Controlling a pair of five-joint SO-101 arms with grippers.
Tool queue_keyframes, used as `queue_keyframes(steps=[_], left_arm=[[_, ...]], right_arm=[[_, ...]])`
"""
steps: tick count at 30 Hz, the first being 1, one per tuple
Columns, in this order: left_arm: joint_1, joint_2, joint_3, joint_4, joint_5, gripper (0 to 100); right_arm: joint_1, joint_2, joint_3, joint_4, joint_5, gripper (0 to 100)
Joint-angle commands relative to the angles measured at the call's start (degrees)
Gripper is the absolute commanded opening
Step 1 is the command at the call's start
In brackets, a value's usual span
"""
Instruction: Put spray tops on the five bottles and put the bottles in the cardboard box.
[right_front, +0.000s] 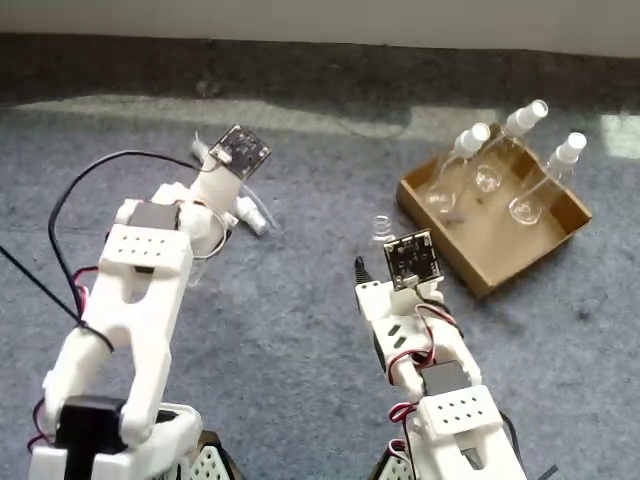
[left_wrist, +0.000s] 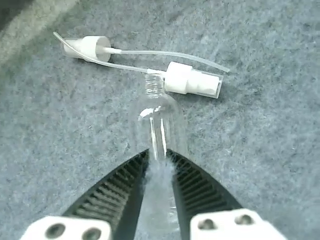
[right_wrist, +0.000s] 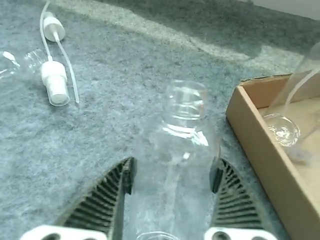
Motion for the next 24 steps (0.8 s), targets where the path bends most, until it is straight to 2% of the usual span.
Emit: queue_keyframes(steps=[1,6,15,18,24], left_arm=[[-0.2,7.7,-13.1,7.8,-0.2,1],[0.7,16.3,-24.3,15.3,-0.2,1],[12.4,27.9,-36.7,24.5,-0.2,1],[12.4,32.4,-38.2,24.4,-0.2,1],[8.0,40.7,-43.5,24.4,-0.2,1]], right_arm=[[1.0,-1.4,-0.8,-1.7,-0.4,12.0],[1.0,-1.4,-0.7,-1.7,-0.4,12.0],[1.0,-1.4,-0.7,-1.7,-0.2,12.0],[1.0,-1.4,-0.7,-1.7,-0.2,12.0],[1.0,-1.4,-0.7,-1.7,-0.1,12.0]])
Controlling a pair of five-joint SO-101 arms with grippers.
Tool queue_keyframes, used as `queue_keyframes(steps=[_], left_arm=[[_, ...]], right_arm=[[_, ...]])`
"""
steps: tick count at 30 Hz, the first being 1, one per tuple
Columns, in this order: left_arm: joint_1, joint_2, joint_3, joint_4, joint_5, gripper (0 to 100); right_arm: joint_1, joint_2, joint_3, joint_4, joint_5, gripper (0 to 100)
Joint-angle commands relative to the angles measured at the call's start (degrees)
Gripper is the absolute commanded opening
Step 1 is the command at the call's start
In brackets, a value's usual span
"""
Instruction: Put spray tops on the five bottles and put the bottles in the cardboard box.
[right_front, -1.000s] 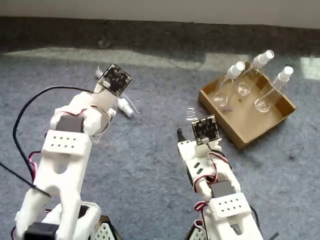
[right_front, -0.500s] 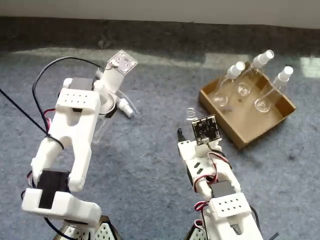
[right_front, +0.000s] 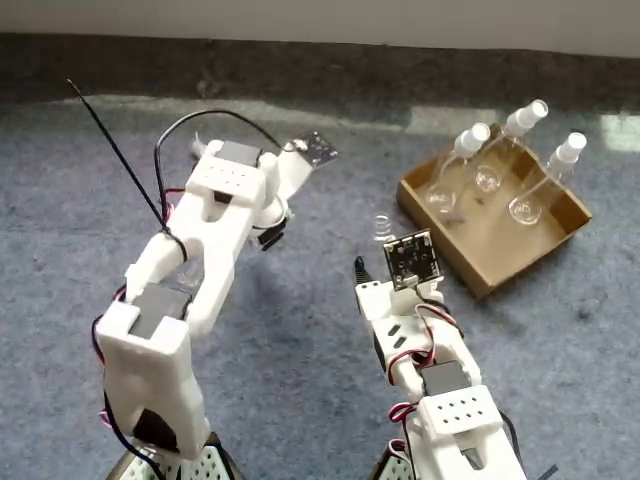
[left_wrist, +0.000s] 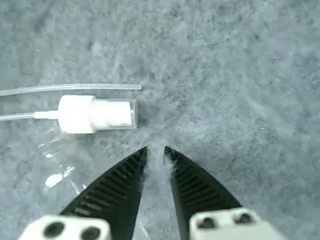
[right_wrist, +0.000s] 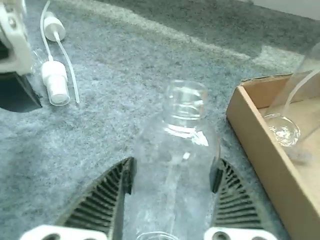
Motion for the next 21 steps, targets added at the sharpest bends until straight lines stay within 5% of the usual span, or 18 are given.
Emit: queue_keyframes(steps=[1,21], left_arm=[[-3.6,3.2,-6.9,0.4,-0.2,1],[-8.0,5.6,-10.4,0.3,5.4,11]], right_arm=[[1.0,-1.4,-0.7,-1.7,-0.1,12.0],[1.0,-1.4,-0.7,-1.7,-0.1,12.0]])
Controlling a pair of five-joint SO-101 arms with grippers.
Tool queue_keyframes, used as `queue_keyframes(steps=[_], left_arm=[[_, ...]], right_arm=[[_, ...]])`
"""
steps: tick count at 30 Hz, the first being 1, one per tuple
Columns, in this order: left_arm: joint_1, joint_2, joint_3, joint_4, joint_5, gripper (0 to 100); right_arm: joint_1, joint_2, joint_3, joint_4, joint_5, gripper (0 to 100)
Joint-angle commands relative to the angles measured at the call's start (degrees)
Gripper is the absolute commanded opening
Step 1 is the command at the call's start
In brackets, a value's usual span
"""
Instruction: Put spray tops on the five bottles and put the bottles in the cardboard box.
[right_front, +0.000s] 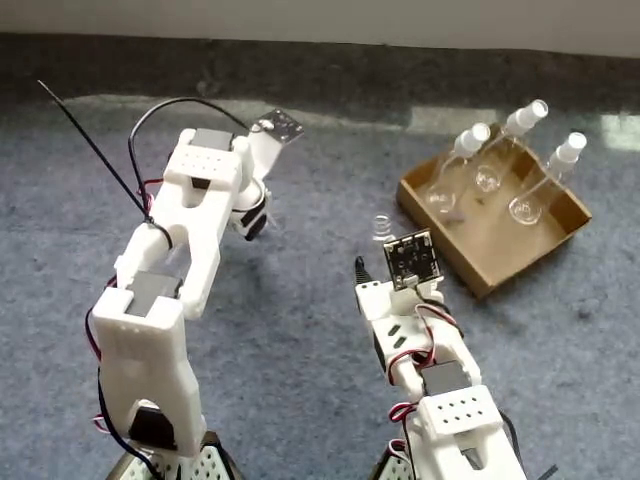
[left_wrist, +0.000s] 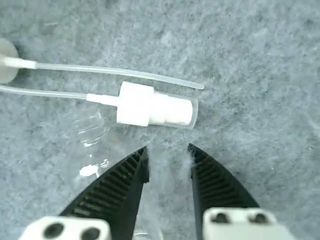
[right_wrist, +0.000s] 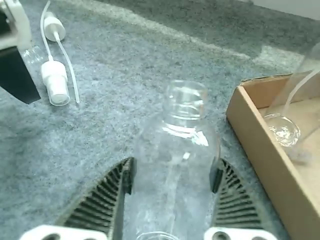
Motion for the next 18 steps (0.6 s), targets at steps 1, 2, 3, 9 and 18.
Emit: queue_keyframes(steps=[1,2,3,9,18], left_arm=[[-1.8,-0.4,-2.9,-0.2,0.9,11],[-1.8,-0.4,-2.9,-0.2,0.9,11],[-1.8,-0.5,-2.9,-0.2,0.9,11],[-1.3,-0.4,-5.1,-0.4,1.6,11],[-1.4,-0.2,-6.7,-0.5,27.3,11]], right_arm=[[1.0,-1.4,-0.7,-1.7,-0.1,12.0],[1.0,-1.4,-0.7,-1.7,-0.1,12.0],[0.9,-1.4,-0.7,-1.7,-0.1,12.0],[0.8,-1.4,-0.7,-1.7,-0.1,12.0],[0.7,-1.4,-0.7,-1.7,-0.1,12.0]])
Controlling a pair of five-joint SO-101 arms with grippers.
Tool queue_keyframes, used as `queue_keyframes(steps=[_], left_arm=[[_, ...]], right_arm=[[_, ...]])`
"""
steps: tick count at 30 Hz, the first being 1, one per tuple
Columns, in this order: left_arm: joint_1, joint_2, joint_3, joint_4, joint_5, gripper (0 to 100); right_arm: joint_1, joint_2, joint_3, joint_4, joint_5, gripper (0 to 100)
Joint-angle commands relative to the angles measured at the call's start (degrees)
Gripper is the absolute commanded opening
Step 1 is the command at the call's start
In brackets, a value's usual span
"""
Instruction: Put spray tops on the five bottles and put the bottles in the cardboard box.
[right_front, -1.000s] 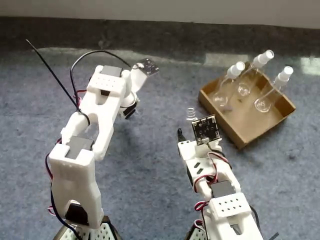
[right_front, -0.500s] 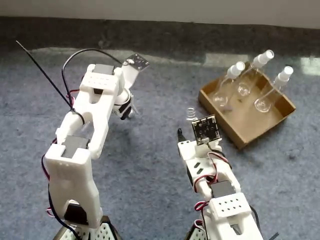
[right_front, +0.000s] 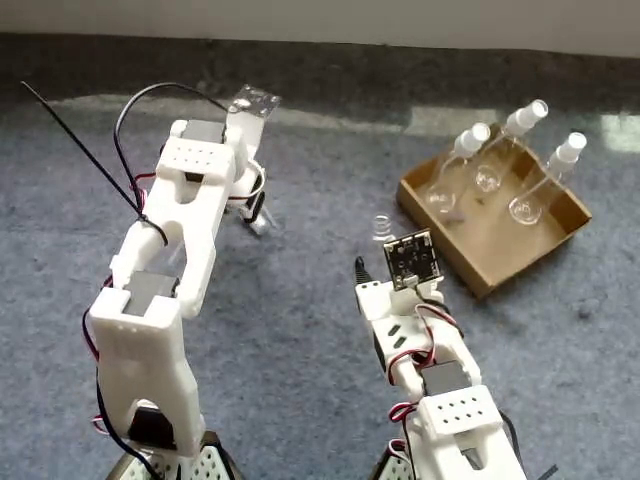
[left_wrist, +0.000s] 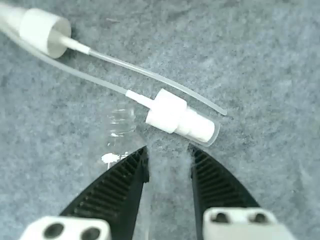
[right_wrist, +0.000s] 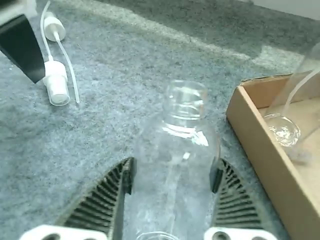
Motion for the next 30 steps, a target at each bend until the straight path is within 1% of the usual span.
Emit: queue_keyframes(steps=[1,5,8,11,18,24,30], left_arm=[[-0.3,-0.2,-2.7,-0.6,12.0,11],[-0.4,-0.1,-2.5,-0.6,17.6,11],[-0.3,0.4,-2.7,-0.6,20.5,11],[-0.2,2.2,-3.1,-0.7,21.5,11],[-0.4,6.7,-3.7,-5.2,25.5,11],[-0.3,6.8,-4.7,-5.0,26.6,11],[-0.3,7.0,-13.1,2.3,26.6,11]], right_arm=[[0.7,-1.4,-0.7,-1.7,-0.1,12.0],[0.7,-1.4,-0.7,-1.7,-0.1,12.0],[0.7,-1.4,-0.7,-1.7,-0.1,12.0],[0.7,-1.4,-0.7,-1.7,-0.1,12.0],[0.7,-1.4,-0.7,-1.7,-0.1,12.0],[0.7,-1.4,-0.7,-1.7,0.0,12.0],[0.7,-1.4,-0.7,-1.7,0.0,12.0]])
